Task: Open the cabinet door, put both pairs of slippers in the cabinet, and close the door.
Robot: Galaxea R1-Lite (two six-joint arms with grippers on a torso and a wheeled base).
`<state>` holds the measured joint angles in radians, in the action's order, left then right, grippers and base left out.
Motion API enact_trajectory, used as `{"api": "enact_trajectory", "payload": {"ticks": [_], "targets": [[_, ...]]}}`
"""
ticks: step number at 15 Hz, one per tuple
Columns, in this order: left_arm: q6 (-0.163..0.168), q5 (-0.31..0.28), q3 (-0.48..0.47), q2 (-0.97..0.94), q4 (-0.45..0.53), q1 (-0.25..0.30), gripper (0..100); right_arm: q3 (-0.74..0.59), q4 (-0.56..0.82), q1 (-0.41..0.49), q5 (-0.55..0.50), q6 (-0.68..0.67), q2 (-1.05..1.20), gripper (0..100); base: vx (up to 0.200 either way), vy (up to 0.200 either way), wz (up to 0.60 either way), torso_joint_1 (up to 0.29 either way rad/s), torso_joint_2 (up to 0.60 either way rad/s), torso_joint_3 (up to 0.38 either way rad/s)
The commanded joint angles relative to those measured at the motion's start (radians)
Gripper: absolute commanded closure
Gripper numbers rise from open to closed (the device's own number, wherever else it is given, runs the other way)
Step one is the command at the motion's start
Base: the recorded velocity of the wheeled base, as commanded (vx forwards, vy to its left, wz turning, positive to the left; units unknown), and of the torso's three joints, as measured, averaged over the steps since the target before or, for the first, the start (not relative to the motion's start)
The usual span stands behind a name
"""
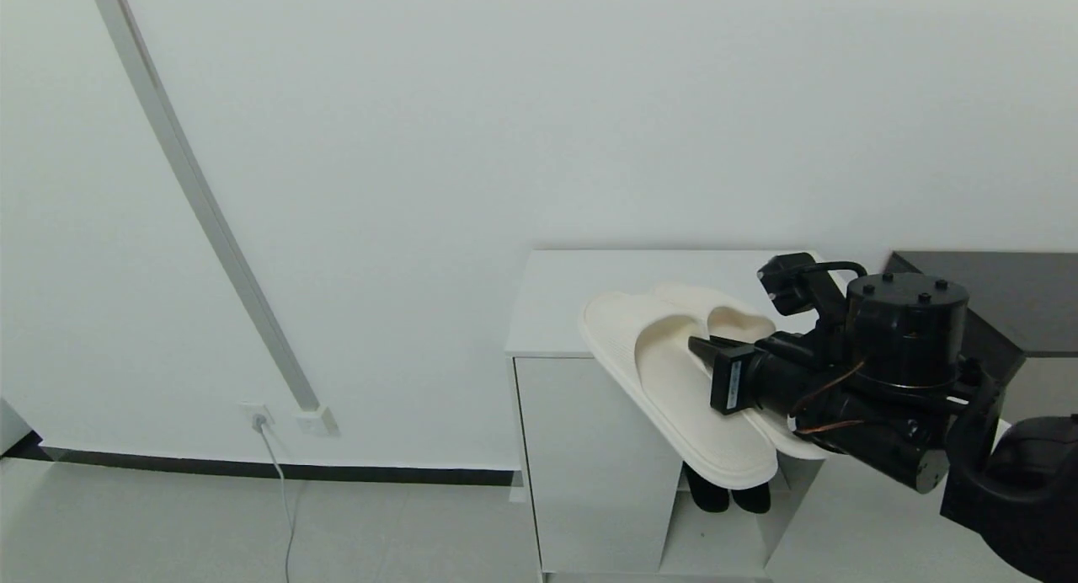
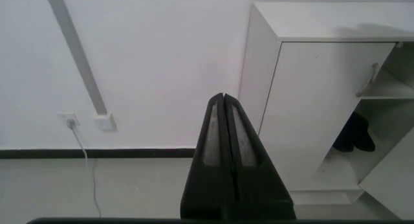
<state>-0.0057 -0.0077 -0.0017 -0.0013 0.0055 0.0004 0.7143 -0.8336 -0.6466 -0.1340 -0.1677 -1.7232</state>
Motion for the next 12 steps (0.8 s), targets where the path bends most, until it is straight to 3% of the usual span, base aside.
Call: {"api": "enact_trajectory", "payload": {"ticks": [1,12], "targets": [[0.0,0.0,0.0,0.001,0.001,0.001,100,-0.002,-0.001,-0.001,0.001,0.002,-0.006,100,0.0,0.0,0.0,0.0,0.0,0.0],[0.0,0.0,0.0,0.001,0.001,0.001,100,-0.012,-0.002,-0.016,-0.001,0.016,-0.013,100,0.0,0.0,0.0,0.0,0.0,0.0]]}}
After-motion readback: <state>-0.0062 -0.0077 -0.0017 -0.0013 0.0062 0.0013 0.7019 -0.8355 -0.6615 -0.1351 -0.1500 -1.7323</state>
